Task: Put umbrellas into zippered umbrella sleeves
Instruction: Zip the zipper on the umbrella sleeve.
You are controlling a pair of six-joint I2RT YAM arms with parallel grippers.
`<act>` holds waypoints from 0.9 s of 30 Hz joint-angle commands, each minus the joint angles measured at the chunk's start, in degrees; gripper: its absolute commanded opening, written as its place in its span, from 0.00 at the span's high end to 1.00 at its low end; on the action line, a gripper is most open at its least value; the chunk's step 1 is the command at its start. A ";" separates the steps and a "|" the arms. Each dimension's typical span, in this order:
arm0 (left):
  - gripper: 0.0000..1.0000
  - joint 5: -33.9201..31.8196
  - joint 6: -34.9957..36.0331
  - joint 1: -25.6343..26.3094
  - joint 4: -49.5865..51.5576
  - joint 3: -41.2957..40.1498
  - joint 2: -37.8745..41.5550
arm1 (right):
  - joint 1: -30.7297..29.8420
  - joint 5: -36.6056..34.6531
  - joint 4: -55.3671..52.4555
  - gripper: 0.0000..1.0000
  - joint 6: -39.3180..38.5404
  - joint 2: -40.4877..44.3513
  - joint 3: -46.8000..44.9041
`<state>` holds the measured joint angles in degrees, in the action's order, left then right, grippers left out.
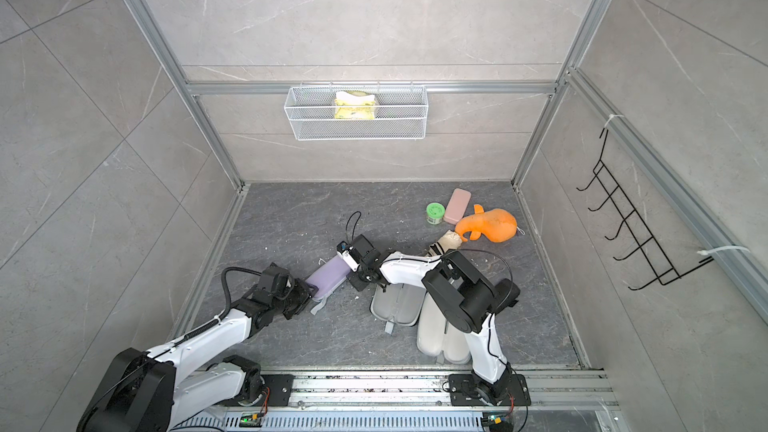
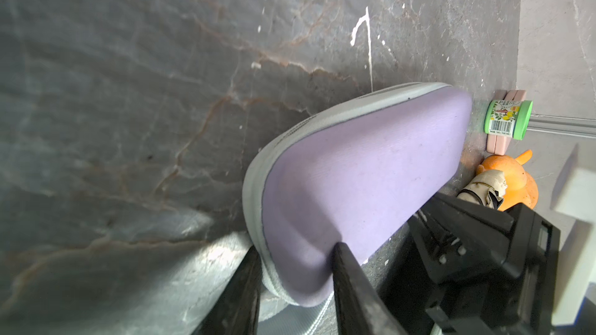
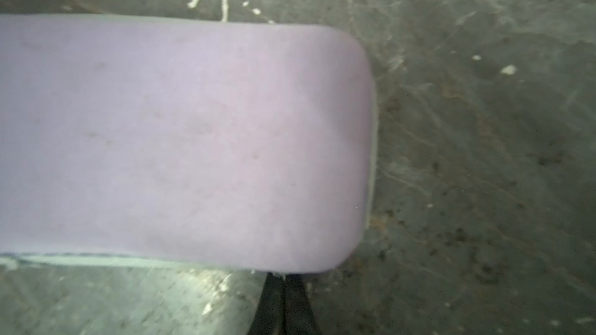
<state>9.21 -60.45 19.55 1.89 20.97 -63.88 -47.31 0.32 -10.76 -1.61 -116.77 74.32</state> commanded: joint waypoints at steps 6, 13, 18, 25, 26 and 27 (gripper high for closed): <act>0.28 4.13 10.87 -7.38 17.73 7.60 3.62 | -1.06 3.60 -3.54 1.00 3.24 0.84 -1.18; 0.21 -1.31 6.04 -0.23 24.42 7.56 9.65 | -1.97 11.06 -3.81 1.00 7.19 3.80 -3.22; 0.19 -5.94 1.41 8.07 22.46 6.31 8.95 | -2.77 13.48 -4.25 1.00 8.10 3.85 -2.39; 0.19 -7.41 -2.21 11.17 8.97 4.11 4.78 | -3.31 14.93 -3.94 1.00 8.82 3.66 -2.21; 0.18 -8.15 -2.42 11.15 6.99 3.95 4.04 | -3.32 14.80 -3.93 1.00 8.96 3.66 -2.24; 0.18 -8.73 -2.40 11.04 4.98 4.03 3.05 | -3.40 14.80 -3.76 1.00 9.08 3.68 -2.41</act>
<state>3.05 -60.93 30.57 15.49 24.99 -59.42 -50.15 13.96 -13.52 6.46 -114.63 71.92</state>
